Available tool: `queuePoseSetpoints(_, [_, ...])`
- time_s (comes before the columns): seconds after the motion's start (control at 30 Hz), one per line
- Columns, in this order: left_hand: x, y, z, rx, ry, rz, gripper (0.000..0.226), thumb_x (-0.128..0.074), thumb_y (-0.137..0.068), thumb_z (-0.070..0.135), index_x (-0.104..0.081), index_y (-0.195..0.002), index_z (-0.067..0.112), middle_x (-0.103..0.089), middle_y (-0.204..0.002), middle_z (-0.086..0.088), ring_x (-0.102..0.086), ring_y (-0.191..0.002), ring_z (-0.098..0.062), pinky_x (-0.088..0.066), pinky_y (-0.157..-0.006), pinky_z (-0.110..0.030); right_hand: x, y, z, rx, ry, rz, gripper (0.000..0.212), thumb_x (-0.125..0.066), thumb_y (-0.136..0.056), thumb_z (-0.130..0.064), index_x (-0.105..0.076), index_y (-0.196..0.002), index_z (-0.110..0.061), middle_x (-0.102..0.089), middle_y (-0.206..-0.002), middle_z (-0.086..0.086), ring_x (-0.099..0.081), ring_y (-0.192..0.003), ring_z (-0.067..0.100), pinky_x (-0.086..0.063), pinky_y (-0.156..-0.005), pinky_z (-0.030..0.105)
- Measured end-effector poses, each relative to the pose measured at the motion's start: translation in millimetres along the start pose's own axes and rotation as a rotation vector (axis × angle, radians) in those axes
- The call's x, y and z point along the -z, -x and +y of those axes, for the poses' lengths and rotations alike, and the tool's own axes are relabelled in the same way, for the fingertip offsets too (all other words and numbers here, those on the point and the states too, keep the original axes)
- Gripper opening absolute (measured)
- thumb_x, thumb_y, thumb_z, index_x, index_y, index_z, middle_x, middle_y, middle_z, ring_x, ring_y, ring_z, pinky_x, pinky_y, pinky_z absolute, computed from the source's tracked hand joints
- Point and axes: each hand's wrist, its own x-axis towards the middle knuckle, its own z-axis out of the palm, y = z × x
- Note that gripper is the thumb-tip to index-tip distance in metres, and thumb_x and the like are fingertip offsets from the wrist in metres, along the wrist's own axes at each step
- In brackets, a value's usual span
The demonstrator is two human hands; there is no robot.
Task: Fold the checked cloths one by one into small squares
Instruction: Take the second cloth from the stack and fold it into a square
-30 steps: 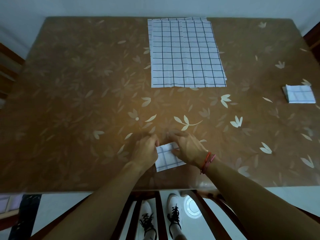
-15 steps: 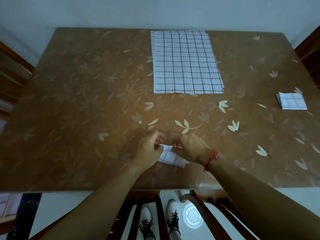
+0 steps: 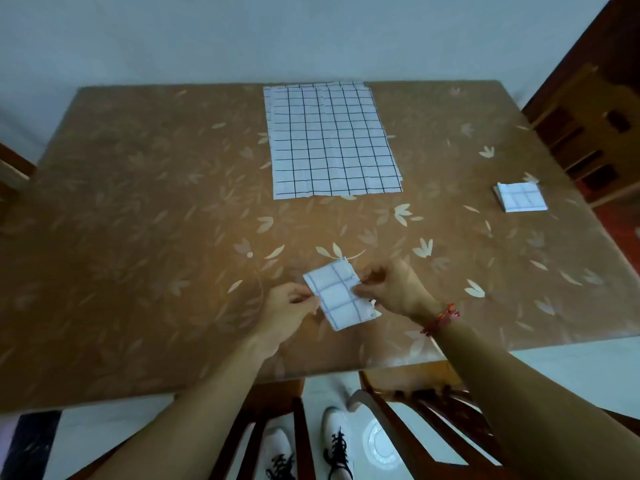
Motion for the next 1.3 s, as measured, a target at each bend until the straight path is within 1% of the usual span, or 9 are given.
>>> queuePoseSetpoints(0.1, [-15.8, 3.2, 9.1, -0.002, 0.062, -0.020, 0.007, -0.070, -0.085, 0.008, -0.070, -0.092, 0.009, -0.075, -0.087, -0.004, -0.069, -0.082, -0.019, -0.049, -0.064, -0.026, 8.8, -0.6, 25.7, -0.110, -0.096, 0.039, 0.010, -0.079, -0.076, -0.005, -0.070, -0.079, 0.001, -0.072, -0.065, 0.003, -0.067, -0.056, 0.010, -0.056, -0.055, 0.028])
queuePoseSetpoints(0.2, [-33.2, 2.9, 19.5, -0.023, 0.094, -0.021, 0.004, -0.067, -0.086, 0.003, -0.069, -0.089, 0.006, -0.073, -0.090, -0.008, -0.064, -0.074, -0.017, -0.049, -0.057, -0.023, 21.4, 4.7, 35.0, -0.164, -0.193, 0.072, 0.014, -0.077, -0.078, -0.006, -0.071, -0.083, 0.006, -0.072, -0.070, 0.011, -0.066, -0.057, 0.015, -0.058, -0.055, 0.026])
queuePoseSetpoints(0.37, [-59.1, 5.4, 34.5, -0.026, 0.101, -0.061, 0.005, -0.064, -0.088, -0.001, -0.065, -0.092, -0.002, -0.070, -0.083, -0.009, -0.062, -0.055, -0.004, -0.044, -0.049, -0.015, 35.6, 10.0, 53.6, -0.223, -0.233, 0.120, 0.011, -0.073, -0.081, -0.007, -0.073, -0.083, 0.004, -0.070, -0.069, 0.008, -0.064, -0.055, 0.010, -0.055, -0.053, 0.021])
queuePoseSetpoints(0.5, [-68.6, 2.8, 35.3, -0.012, 0.063, -0.082, 0.006, -0.063, -0.090, 0.005, -0.069, -0.088, 0.006, -0.072, -0.082, -0.011, -0.062, -0.060, -0.010, -0.046, -0.053, -0.019, 42.8, 9.0, 66.9, -0.236, -0.195, 0.139, 0.011, -0.075, -0.080, -0.009, -0.075, -0.079, 0.002, -0.073, -0.073, 0.013, -0.068, -0.058, 0.014, -0.057, -0.054, 0.025])
queuePoseSetpoints(0.7, [-79.1, -4.4, 36.1, 0.017, 0.021, -0.077, 0.016, -0.061, -0.087, 0.000, -0.068, -0.080, 0.012, -0.072, -0.078, -0.009, -0.062, -0.062, -0.016, -0.046, -0.051, -0.022, 48.4, 1.5, 80.0, -0.243, -0.167, 0.177, 0.012, -0.077, -0.078, -0.012, -0.073, -0.067, -0.012, -0.072, -0.067, 0.007, -0.066, -0.058, 0.016, -0.058, -0.057, 0.028])
queuePoseSetpoints(0.87, [-92.3, -21.3, 30.3, 0.050, 0.015, -0.009, 0.014, -0.064, -0.084, -0.003, -0.064, -0.082, 0.011, -0.070, -0.081, -0.005, -0.066, -0.063, -0.022, -0.055, -0.064, -0.036, 45.0, -13.2, 95.8, -0.285, -0.173, 0.170, 0.011, -0.077, -0.078, -0.015, -0.074, -0.067, -0.013, -0.069, -0.061, 0.002, -0.065, -0.055, 0.014, -0.058, -0.059, 0.029])
queuePoseSetpoints(0.97, [-101.9, -32.6, 25.4, 0.057, -0.058, 0.041, 0.011, -0.065, -0.082, -0.002, -0.066, -0.087, 0.008, -0.069, -0.075, -0.002, -0.066, -0.059, -0.017, -0.052, -0.058, -0.028, 41.1, -23.3, 106.2, -0.297, -0.170, 0.179, 0.009, -0.076, -0.076, -0.014, -0.076, -0.071, -0.006, -0.068, -0.058, 0.001, -0.063, -0.047, 0.008, -0.053, -0.050, 0.023])
queuePoseSetpoints(1.1, [-113.4, -45.3, 21.5, 0.090, -0.090, 0.060, 0.013, -0.064, -0.085, -0.001, -0.066, -0.097, 0.002, -0.062, -0.073, 0.001, -0.057, -0.044, 0.000, -0.044, -0.040, -0.017, 35.7, -36.0, 120.9, -0.341, -0.192, 0.185, 0.009, -0.075, -0.076, -0.011, -0.074, -0.077, -0.002, -0.068, -0.059, 0.005, -0.061, -0.043, 0.008, -0.049, -0.045, 0.021])
queuePoseSetpoints(1.3, [-121.8, -61.3, 16.9, 0.030, -0.197, 0.115, 0.012, -0.065, -0.084, 0.001, -0.068, -0.095, 0.002, -0.060, -0.067, 0.007, -0.057, -0.043, 0.003, -0.040, -0.043, -0.007, 28.4, -51.6, 137.1, -0.334, -0.128, 0.189, 0.004, -0.074, -0.077, -0.016, -0.075, -0.076, -0.012, -0.072, -0.063, 0.008, -0.065, -0.050, 0.018, -0.058, -0.052, 0.029])
